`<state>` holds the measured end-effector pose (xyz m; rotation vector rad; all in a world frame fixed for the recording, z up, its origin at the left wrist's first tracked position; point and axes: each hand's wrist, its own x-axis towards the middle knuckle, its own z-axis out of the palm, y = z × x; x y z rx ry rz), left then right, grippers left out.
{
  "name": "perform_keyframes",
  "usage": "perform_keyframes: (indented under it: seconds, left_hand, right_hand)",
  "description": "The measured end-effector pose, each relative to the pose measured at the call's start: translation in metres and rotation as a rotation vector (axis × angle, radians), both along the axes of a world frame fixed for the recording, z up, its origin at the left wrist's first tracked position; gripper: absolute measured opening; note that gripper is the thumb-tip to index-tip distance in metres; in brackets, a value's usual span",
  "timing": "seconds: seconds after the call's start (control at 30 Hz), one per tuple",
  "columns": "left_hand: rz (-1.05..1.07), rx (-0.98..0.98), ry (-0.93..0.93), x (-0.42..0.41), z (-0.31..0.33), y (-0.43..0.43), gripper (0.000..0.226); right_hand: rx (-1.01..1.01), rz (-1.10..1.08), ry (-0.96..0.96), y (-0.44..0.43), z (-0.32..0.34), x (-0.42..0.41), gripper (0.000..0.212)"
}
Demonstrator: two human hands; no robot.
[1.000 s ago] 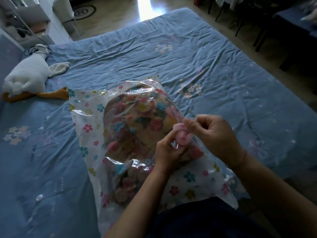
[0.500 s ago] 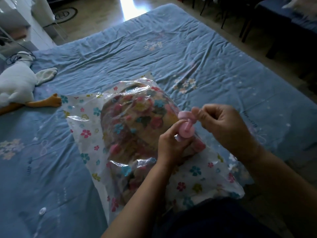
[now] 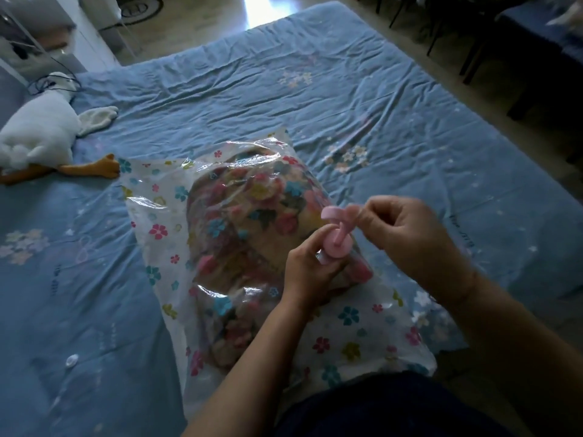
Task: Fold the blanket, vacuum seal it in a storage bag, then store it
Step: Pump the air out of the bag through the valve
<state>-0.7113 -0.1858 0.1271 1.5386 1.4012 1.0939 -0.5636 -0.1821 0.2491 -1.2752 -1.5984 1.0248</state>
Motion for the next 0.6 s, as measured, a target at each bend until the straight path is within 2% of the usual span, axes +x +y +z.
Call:
perform_keyframes:
  seconds: [0.07,0.13,0.2,0.3,0.37,0.43,0.53,0.6]
  left_hand:
    - [0.014,-0.011,0.013,0.001,0.002,0.002,0.046]
    - [0.038,-0.024,0.030,0.003,0.002,0.001,0.045]
    - [0.070,-0.045,0.030,0.006,0.002,-0.002,0.043]
    - [0.113,-0.048,0.040,0.013,0.004,-0.010,0.040]
    - [0.144,-0.042,0.010,0.016,0.005,-0.013,0.043]
    - [0.160,-0.028,-0.021,0.015,0.003,-0.010,0.045]
    - [0.154,-0.030,-0.017,0.012,0.003,-0.006,0.055]
    - [0.158,-0.038,-0.026,0.011,0.003,-0.006,0.054]
  right_hand:
    - [0.066,0.078,0.193,0.000,0.019,0.006,0.057]
    - [0.077,0.137,0.216,0.001,0.013,0.007,0.056]
    - [-0.011,0.136,0.081,0.005,-0.013,0.005,0.061]
    - [-0.198,0.215,-0.238,0.014,-0.056,0.008,0.076]
    - [-0.177,0.227,-0.277,0.020,-0.055,0.011,0.071]
    - [-0.075,0.205,-0.141,0.021,-0.025,0.012,0.059]
    - [0.065,0.201,0.194,0.017,0.012,0.012,0.047]
    - [0.112,0.199,0.197,0.013,0.005,0.010,0.049]
